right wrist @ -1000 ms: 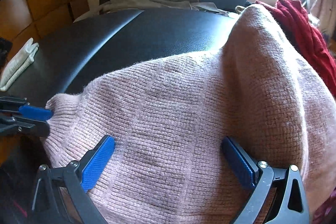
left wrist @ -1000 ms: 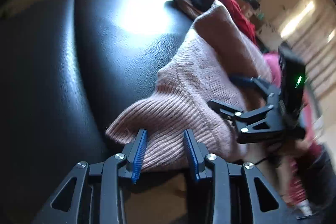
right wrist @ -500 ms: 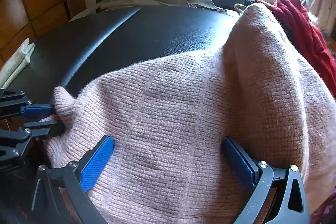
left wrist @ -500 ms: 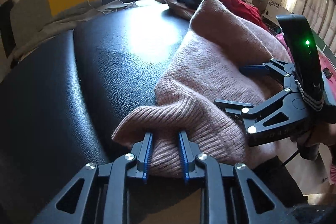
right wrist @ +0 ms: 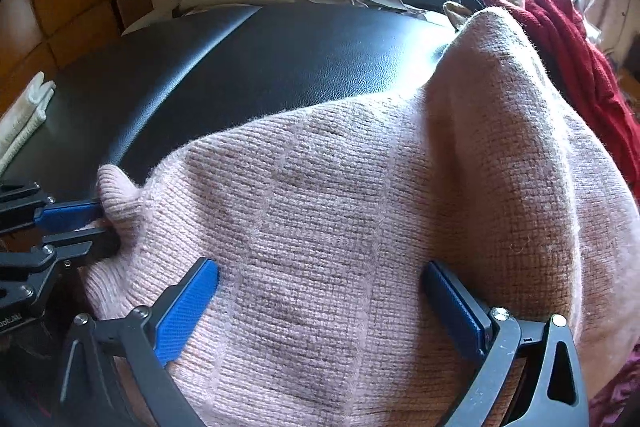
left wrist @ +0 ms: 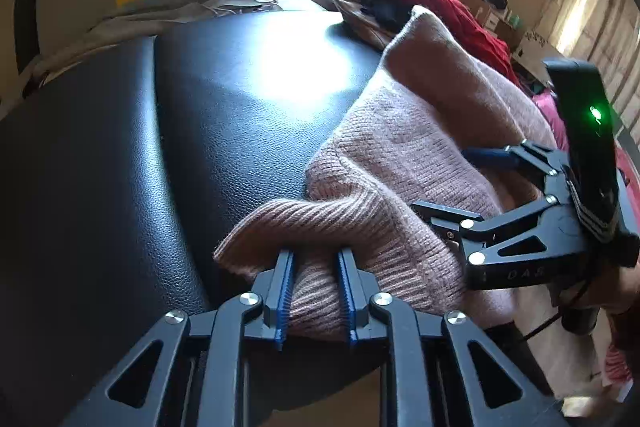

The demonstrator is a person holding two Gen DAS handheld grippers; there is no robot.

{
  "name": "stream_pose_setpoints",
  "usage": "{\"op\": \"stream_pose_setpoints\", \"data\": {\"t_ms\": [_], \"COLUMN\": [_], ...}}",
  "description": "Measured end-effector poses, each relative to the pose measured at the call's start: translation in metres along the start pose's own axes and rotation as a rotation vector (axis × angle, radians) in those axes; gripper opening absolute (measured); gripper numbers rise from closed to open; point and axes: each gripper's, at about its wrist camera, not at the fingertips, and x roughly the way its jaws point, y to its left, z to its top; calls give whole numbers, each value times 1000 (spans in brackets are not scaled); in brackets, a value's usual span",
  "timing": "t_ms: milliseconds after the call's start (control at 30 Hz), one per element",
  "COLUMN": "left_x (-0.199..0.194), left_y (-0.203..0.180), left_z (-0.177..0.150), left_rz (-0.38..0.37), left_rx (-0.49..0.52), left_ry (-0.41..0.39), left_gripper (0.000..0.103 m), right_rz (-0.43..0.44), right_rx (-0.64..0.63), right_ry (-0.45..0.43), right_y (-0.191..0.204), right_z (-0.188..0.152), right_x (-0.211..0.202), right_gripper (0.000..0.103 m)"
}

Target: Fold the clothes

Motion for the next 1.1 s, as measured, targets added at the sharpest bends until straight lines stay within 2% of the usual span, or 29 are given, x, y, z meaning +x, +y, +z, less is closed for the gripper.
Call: {"op": "stream_pose_setpoints", "data": {"t_ms": [33, 100, 167, 300, 400, 533, 600, 700, 800, 867, 967, 1033, 1067, 1100], "left_x": [-1, -1, -2, -16, -31, -54, -61, -80, -103, -113, -115, -101, -91, -81], "left_y": [2, 8, 13, 38, 61, 101, 128, 174, 213, 225, 222, 211, 206, 202], "left_z": [0, 1, 1, 5, 14, 30, 47, 78, 100, 104, 89, 66, 52, 37], "left_rz": [-5, -16, -27, -40, -17, 43, 93, 192, 224, 219, 163, 83, 27, -28], "left_rx": [-15, -47, -79, -182, -231, -290, -332, -393, -464, -471, -435, -433, -462, -492], "left_ry": [-5, -15, -25, -87, -152, -241, -281, -363, -412, -420, -385, -307, -267, -227], "left_gripper": [16, 11, 8, 6, 6, 6, 0, 0, 0, 0, 6, 12, 17, 20], "right_rz": [6, 18, 39, 102, 200, 318, 360, 385, 384, 326, 296, 273, 265, 254], "right_rx": [-8, -27, -40, 2, 68, 70, 70, 101, 148, 130, 16, -71, -111, -139], "right_ry": [-7, -23, -25, -12, 3, -16, -48, -81, -118, -142, -139, -129, -120, -122], "right_y": [1, 5, 9, 11, 17, 43, 59, 73, 78, 87, 106, 112, 113, 109], "right_z": [1, 3, 8, 28, 48, 90, 121, 181, 243, 282, 306, 307, 302, 294], "right_x": [-2, -6, -5, 8, 17, 27, 31, 49, 67, 72, 68, 64, 61, 58], "right_gripper": [90, 63, 42, 25, 18, 13, 11, 5, 0, 1, 4, 26, 63, 88]}}
